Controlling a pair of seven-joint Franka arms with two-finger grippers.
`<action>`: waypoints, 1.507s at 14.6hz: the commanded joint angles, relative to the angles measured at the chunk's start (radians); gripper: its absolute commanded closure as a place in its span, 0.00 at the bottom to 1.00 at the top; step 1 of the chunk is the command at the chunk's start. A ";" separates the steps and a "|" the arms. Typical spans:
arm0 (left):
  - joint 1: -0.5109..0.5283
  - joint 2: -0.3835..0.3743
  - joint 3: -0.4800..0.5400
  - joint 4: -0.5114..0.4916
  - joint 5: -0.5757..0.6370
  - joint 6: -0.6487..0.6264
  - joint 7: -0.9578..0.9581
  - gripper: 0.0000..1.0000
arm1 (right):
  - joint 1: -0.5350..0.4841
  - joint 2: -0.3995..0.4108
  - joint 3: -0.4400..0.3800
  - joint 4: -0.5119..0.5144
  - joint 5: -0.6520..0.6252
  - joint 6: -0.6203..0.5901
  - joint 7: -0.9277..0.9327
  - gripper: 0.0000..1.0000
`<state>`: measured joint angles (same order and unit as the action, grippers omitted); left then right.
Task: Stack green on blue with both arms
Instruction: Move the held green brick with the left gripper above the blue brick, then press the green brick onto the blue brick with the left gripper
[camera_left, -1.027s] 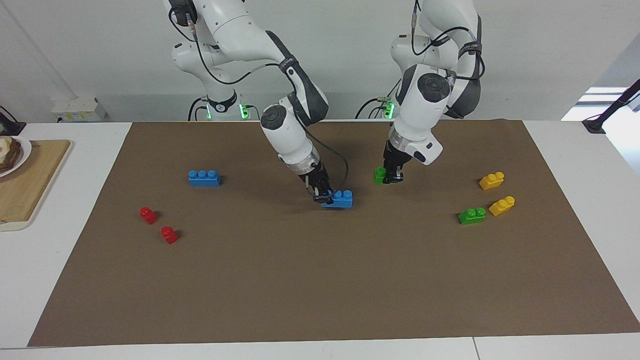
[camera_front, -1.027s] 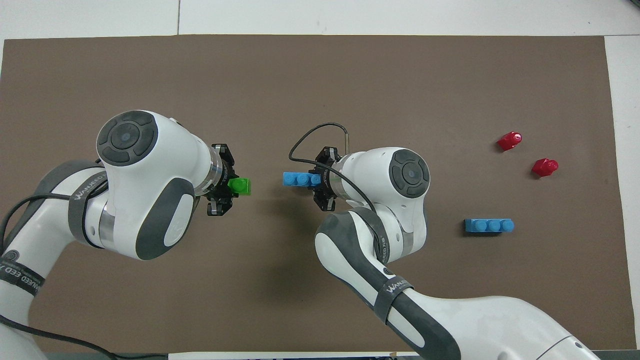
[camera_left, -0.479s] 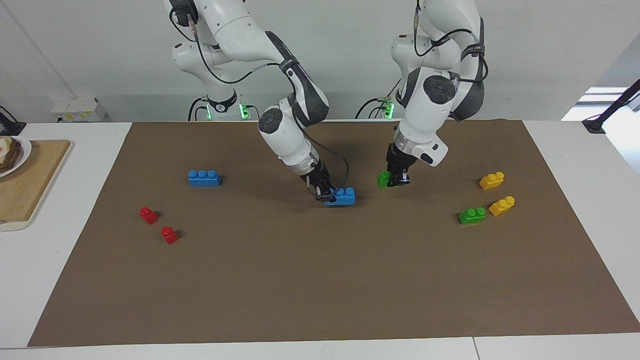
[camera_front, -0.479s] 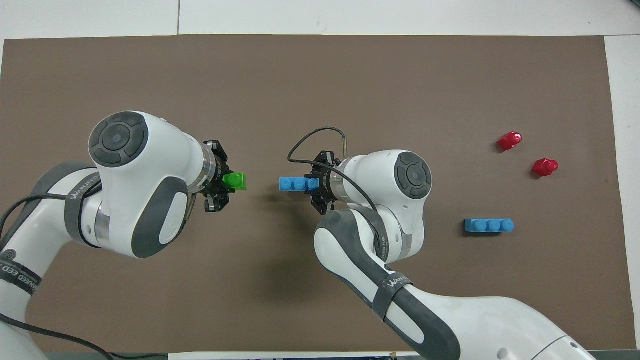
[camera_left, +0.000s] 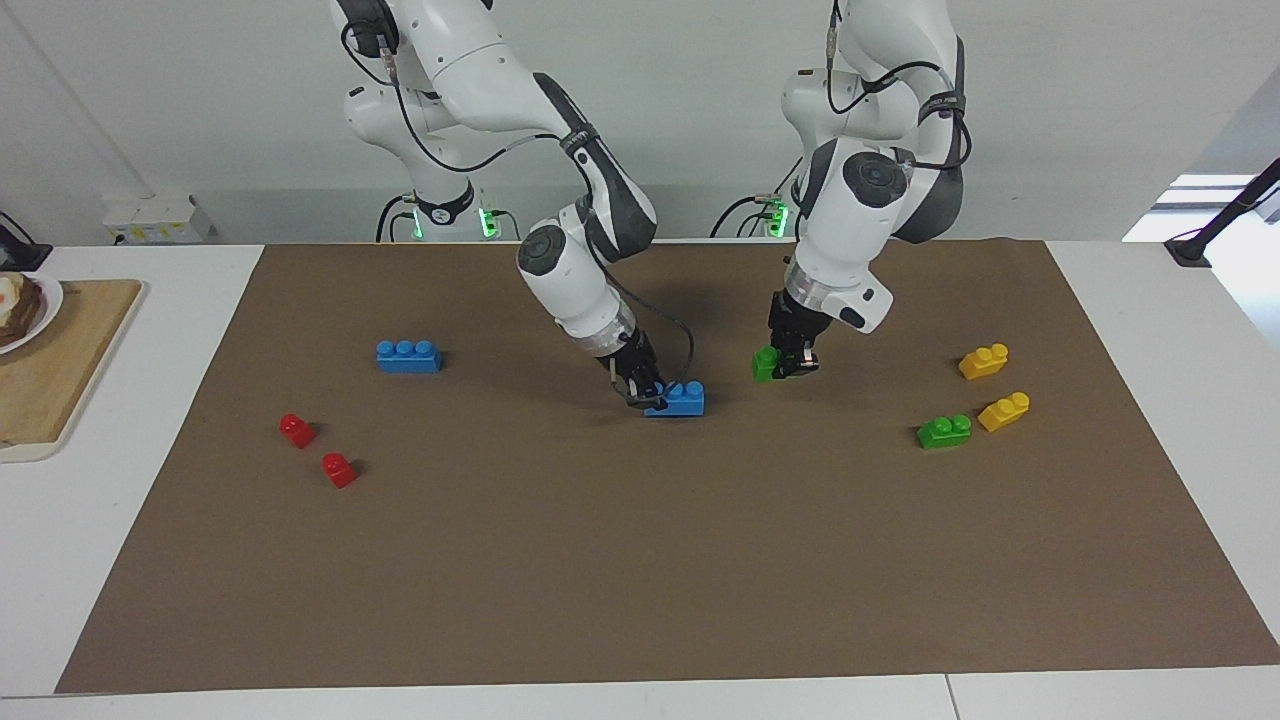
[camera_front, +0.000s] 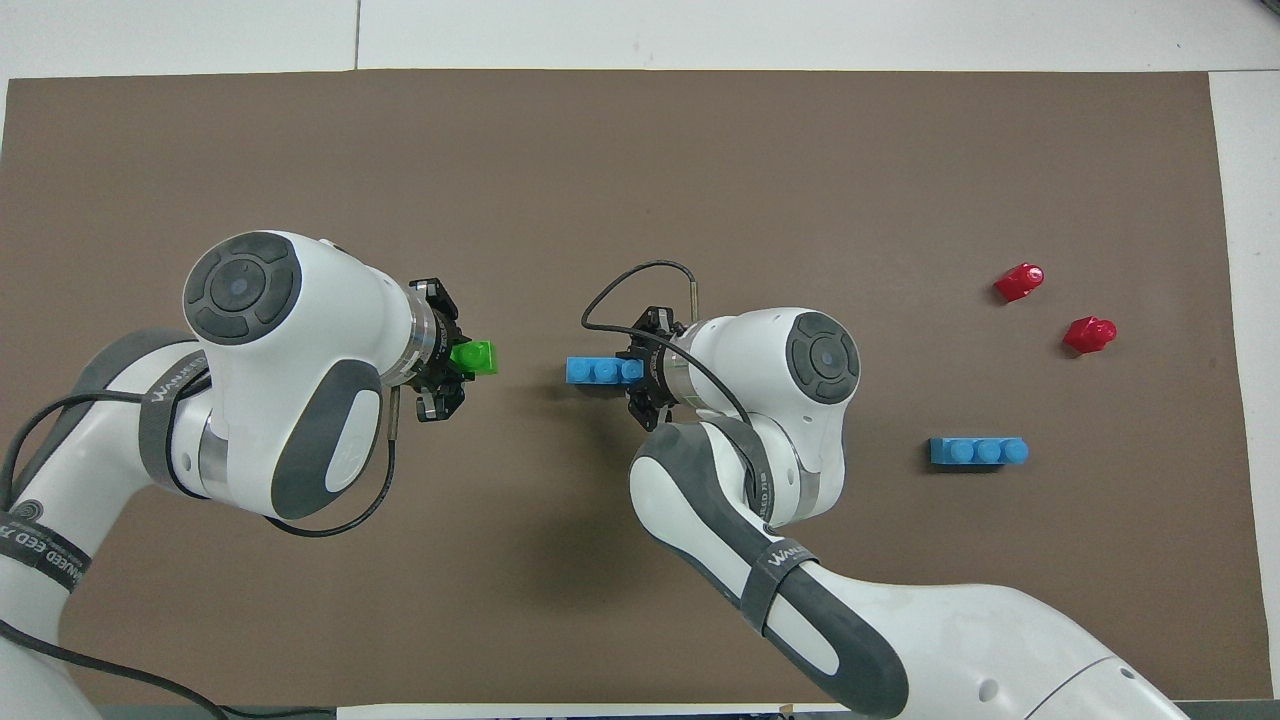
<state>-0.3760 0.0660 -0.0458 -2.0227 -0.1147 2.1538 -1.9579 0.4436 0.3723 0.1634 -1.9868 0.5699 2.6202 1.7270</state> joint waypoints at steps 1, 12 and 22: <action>-0.041 0.006 0.006 -0.014 -0.010 0.078 -0.061 1.00 | -0.003 0.003 0.005 -0.012 0.025 0.032 -0.026 1.00; -0.193 0.158 0.007 0.097 0.081 0.123 -0.309 1.00 | -0.003 0.023 0.005 -0.017 0.027 0.057 -0.027 1.00; -0.231 0.235 0.006 0.114 0.110 0.175 -0.328 1.00 | -0.005 0.023 0.005 -0.015 0.025 0.057 -0.026 1.00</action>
<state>-0.5854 0.2549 -0.0521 -1.9334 -0.0450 2.3058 -2.2586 0.4433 0.3847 0.1633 -1.9939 0.5708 2.6476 1.7270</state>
